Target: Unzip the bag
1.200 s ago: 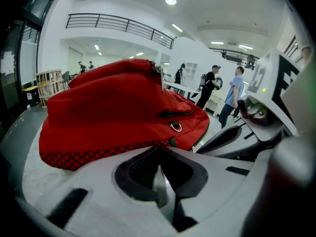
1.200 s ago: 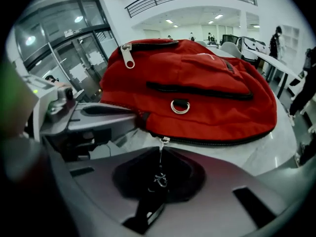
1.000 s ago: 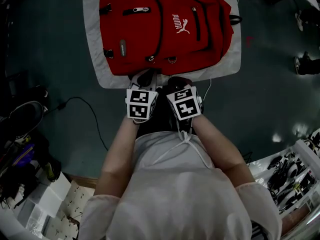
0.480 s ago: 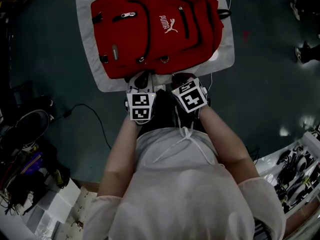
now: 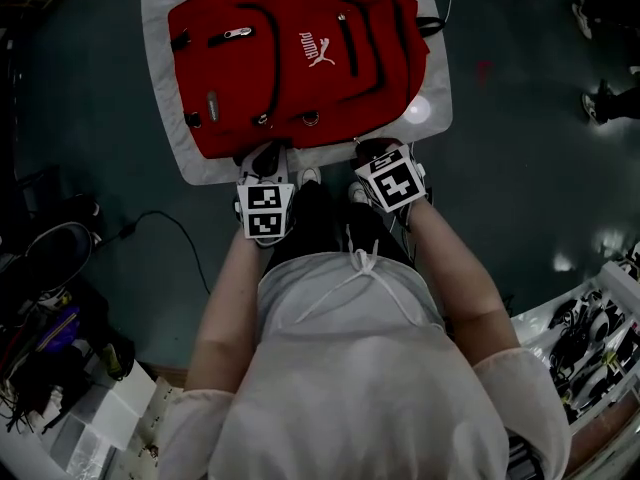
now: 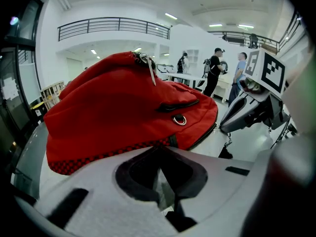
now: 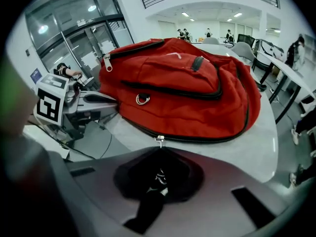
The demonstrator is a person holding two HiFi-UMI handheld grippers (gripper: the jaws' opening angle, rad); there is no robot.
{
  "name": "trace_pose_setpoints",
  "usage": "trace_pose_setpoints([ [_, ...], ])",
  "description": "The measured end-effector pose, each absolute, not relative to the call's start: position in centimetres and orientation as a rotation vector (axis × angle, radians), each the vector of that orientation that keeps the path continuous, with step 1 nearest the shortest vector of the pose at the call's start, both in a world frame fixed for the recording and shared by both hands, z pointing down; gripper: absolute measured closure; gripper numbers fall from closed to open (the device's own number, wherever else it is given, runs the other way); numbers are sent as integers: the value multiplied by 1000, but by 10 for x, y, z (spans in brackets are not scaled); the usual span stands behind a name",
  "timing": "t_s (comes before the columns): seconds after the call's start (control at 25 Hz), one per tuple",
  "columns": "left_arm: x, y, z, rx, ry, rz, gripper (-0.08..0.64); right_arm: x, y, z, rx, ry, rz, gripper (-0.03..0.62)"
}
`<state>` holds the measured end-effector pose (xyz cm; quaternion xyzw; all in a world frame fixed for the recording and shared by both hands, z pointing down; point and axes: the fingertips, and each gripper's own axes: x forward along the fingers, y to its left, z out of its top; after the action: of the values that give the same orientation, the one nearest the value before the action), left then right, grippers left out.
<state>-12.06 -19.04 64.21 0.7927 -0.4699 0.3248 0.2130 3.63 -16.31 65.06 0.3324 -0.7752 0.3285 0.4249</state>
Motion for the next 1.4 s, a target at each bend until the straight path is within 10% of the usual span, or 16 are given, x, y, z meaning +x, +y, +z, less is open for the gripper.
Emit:
trace_pose_setpoints([
  [1.4, -122, -193, 646, 2082, -1380, 969, 532, 148, -216, 651, 941, -1832, 754, 563],
])
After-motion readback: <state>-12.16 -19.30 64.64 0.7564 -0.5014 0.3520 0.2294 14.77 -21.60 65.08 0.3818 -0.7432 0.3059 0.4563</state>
